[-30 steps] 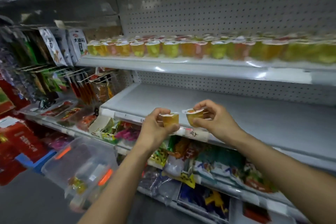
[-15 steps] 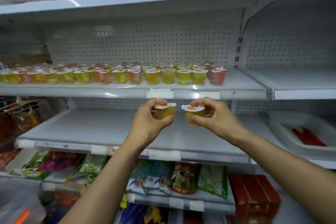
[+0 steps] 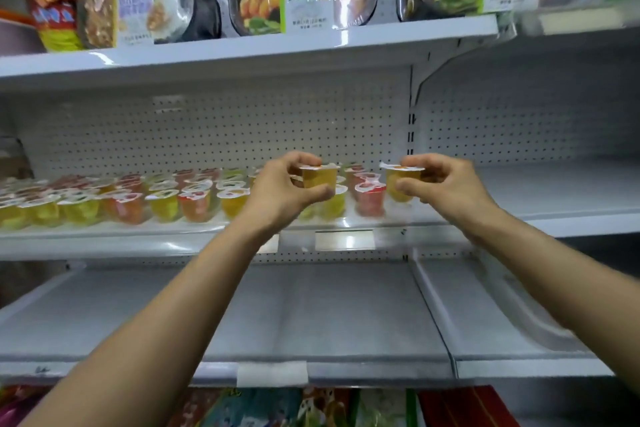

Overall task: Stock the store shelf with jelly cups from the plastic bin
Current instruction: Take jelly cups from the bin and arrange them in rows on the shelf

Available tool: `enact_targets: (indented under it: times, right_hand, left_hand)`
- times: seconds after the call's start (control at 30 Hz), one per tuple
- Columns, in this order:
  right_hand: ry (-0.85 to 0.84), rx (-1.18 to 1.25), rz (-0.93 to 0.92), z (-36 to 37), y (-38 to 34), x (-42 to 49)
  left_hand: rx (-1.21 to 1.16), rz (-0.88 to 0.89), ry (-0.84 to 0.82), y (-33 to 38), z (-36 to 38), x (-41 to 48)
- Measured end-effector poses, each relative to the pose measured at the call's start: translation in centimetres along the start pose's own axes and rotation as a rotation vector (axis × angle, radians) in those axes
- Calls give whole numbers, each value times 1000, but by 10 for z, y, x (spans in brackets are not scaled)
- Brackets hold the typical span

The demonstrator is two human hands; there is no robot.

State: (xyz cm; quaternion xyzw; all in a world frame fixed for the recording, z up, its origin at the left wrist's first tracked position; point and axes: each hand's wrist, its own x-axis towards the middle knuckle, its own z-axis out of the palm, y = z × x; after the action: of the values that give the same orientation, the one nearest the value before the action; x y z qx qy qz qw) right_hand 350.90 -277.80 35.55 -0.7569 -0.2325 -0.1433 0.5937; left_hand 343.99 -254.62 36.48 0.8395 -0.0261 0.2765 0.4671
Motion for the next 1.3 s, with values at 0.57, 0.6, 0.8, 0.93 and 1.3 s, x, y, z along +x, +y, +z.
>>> enact_targets:
  times: [0.57,0.6,0.8,0.93,1.3]
  right_hand:
    - [-8,-381,167,44,107,208]
    - [1,-386,180,47,111,213]
    - [-16,-475,218,61,131,234]
    - [-34,-482,212,61,136,239]
    - [-180,-115,9,38,63,224]
  left_hand:
    - [239,67,-119,-48,22,202]
    - [241,70,-134,-51,24,209]
    - [271,60,-203,-65,42,242]
    - [260,59,-231,-65,54,252]
    - [116,57,-271,-32,87,247]
